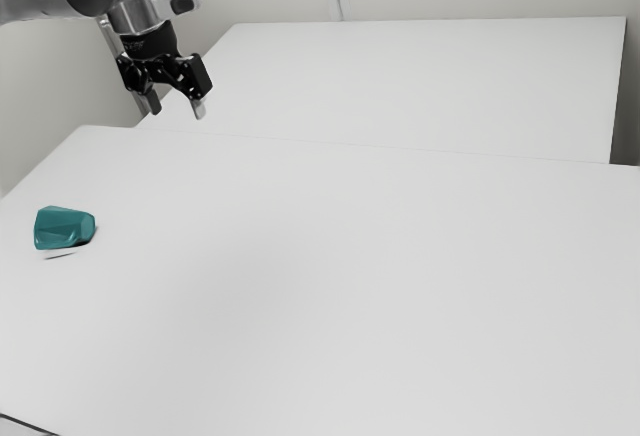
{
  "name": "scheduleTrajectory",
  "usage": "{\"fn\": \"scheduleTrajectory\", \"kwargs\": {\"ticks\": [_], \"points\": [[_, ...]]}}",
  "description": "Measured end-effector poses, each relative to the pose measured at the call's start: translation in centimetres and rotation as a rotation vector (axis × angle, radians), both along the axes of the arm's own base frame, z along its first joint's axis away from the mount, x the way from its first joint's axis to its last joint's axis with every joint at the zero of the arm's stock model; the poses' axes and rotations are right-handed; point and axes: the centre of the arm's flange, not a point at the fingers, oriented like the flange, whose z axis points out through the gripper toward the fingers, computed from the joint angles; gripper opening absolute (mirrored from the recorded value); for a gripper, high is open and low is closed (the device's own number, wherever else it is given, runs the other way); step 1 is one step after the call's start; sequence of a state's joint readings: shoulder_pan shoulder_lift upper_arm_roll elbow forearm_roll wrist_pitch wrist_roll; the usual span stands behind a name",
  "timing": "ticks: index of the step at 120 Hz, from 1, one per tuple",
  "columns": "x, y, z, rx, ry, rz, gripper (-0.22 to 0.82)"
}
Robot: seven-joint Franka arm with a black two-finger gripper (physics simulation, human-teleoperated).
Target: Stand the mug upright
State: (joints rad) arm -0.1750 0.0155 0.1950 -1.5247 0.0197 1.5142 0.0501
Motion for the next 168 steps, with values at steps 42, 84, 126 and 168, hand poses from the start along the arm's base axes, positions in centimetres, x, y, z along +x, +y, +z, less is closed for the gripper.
{"fn": "scheduleTrajectory", "kwargs": {"ticks": [42,84,126,168], "points": [[0.2,0.8,-0.2,0.0,0.004,0.014,0.58],[-1.0,9.8,-0.8,-0.002,0.036,0.159,0.58],[-5.2,26.1,-2.2,-0.01,0.054,0.335,0.58],[-5.8,37.8,-5.7,-0.044,0.057,0.338,0.58]]}}
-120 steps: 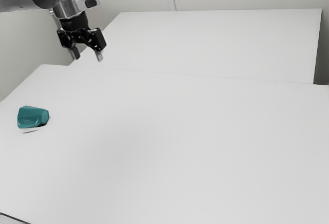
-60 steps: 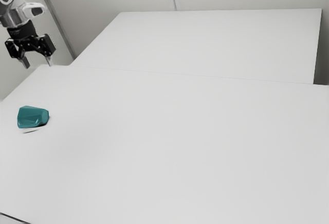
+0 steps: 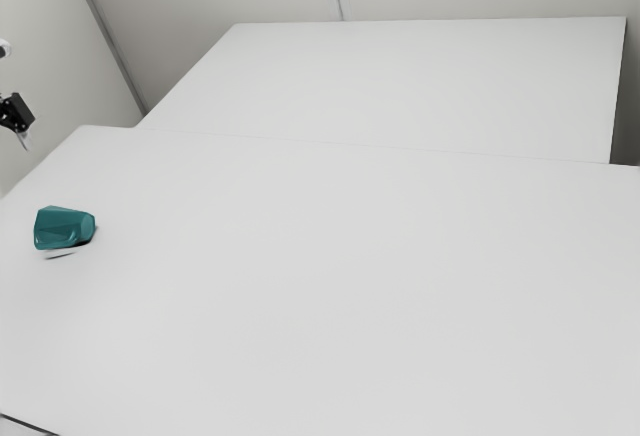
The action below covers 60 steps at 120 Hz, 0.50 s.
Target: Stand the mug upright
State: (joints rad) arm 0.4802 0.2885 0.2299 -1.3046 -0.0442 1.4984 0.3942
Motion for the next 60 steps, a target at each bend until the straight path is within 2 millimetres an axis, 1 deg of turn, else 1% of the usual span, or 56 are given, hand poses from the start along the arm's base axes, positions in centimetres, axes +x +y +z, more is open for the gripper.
{"fn": "scheduleTrajectory", "kwargs": {"ticks": [6,20,32,41,60], "points": [[-0.3,1.5,-0.8,-0.018,-0.011,-0.003,0.58],[-1.4,4.4,-2.0,-0.067,-0.072,-0.025,0.58],[-3.1,7.7,-3.9,-0.108,-0.125,-0.034,0.58],[-4.1,10.0,-5.9,-0.136,-0.155,-0.049,0.58],[-6.1,13.5,-8.6,-0.163,-0.209,-0.095,0.58]]}}
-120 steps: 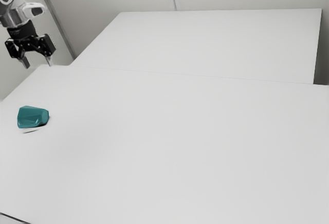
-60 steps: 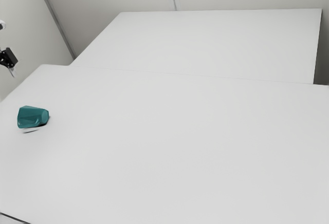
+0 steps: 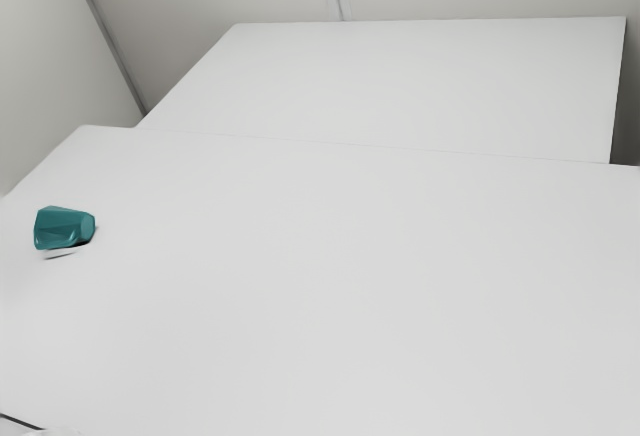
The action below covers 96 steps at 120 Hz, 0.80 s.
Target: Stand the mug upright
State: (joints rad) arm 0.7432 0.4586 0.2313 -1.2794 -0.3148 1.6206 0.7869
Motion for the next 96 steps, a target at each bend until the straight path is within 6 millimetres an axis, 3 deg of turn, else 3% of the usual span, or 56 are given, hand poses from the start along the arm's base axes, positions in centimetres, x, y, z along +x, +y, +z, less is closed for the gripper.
{"fn": "scheduleTrajectory", "kwargs": {"ticks": [29,48,67,96], "points": [[-2.7,4.5,-3.6,-0.051,-0.161,-0.056,0.58],[-0.7,6.0,-5.1,-0.051,-0.28,-0.142,0.58],[0.7,7.4,-8.3,-0.076,-0.375,-0.198,0.58],[0.9,8.0,-11.7,-0.158,-0.456,-0.165,0.58]]}}
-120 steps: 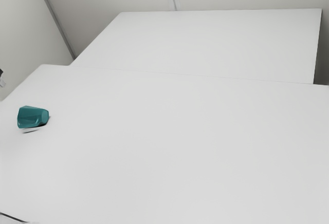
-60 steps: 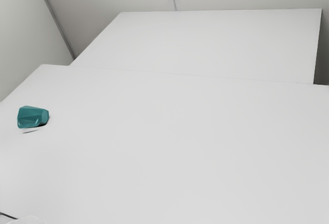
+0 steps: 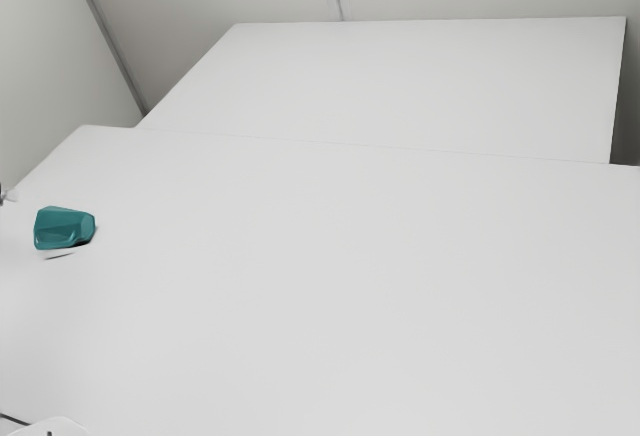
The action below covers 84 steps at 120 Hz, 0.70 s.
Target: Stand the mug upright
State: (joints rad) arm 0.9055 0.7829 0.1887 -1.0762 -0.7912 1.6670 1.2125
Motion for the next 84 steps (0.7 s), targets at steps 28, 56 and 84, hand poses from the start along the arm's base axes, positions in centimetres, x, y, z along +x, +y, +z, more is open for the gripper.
{"fn": "scheduleTrajectory", "kwargs": {"ticks": [28,56,84], "points": [[0.4,-0.4,-3.1,-0.158,-0.064,0.041,0.58],[0.2,-0.9,-5.0,-0.272,-0.076,0.062,0.58],[-0.6,-1.3,-7.8,-0.358,-0.057,0.088,0.58]]}}
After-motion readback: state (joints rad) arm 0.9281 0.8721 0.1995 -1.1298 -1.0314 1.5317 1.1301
